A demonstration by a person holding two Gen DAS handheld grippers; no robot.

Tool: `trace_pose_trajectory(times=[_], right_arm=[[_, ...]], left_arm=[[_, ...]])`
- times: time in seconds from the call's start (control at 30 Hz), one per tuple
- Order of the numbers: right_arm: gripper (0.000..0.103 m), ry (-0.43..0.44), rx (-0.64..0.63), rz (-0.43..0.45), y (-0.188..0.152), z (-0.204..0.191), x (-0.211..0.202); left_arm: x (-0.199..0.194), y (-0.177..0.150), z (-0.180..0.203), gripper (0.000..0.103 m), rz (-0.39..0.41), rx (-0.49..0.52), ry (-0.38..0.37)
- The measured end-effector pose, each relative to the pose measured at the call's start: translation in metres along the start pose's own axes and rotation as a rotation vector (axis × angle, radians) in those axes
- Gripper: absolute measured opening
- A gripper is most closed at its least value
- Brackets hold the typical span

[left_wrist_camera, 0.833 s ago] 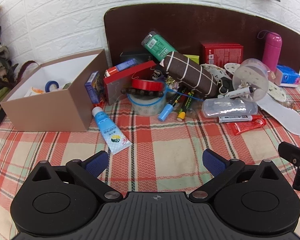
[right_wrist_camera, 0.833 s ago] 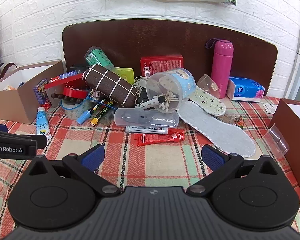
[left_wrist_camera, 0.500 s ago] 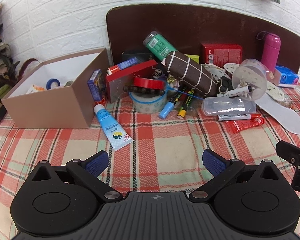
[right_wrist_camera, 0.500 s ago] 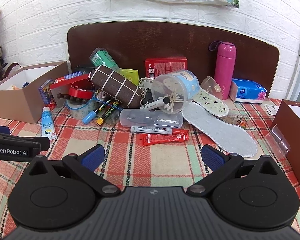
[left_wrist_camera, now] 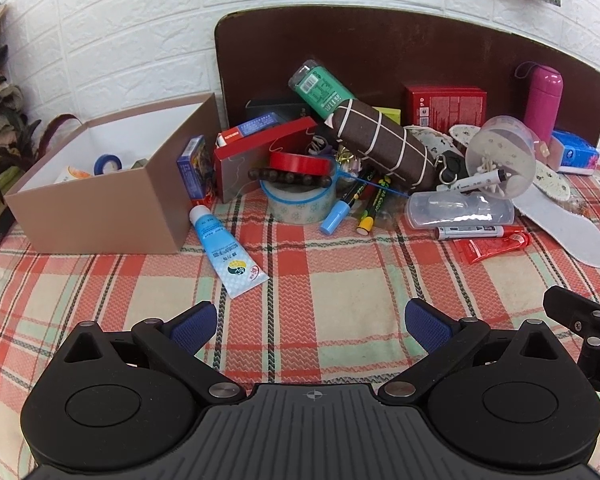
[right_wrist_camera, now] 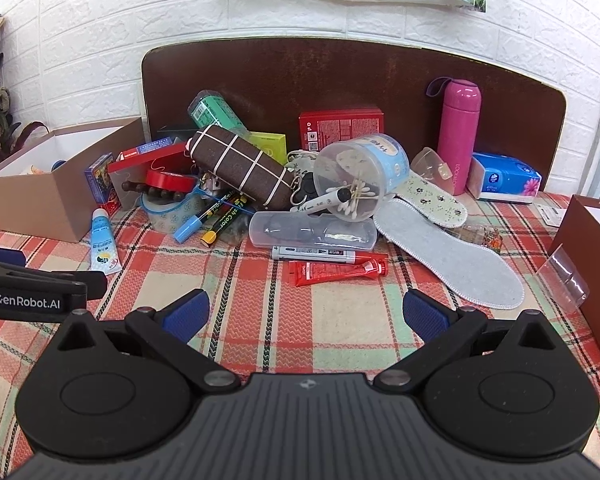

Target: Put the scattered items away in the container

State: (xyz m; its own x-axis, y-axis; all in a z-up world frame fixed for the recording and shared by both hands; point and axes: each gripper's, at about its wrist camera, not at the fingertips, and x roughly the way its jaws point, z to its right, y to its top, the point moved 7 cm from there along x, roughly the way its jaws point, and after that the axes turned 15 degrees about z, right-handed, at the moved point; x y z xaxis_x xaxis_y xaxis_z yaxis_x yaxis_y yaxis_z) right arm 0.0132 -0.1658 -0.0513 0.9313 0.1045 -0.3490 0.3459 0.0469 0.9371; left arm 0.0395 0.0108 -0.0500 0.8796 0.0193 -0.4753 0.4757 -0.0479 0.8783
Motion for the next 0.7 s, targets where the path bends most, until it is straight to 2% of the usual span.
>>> trace_pose_trajectory(times=[0.7], right_arm=[[0.102, 0.016, 0.021, -0.056, -0.012, 0.002, 0.026]], left_arm=[[0.029, -0.005, 0.002, 0.103, -0.046, 0.015, 0.013]])
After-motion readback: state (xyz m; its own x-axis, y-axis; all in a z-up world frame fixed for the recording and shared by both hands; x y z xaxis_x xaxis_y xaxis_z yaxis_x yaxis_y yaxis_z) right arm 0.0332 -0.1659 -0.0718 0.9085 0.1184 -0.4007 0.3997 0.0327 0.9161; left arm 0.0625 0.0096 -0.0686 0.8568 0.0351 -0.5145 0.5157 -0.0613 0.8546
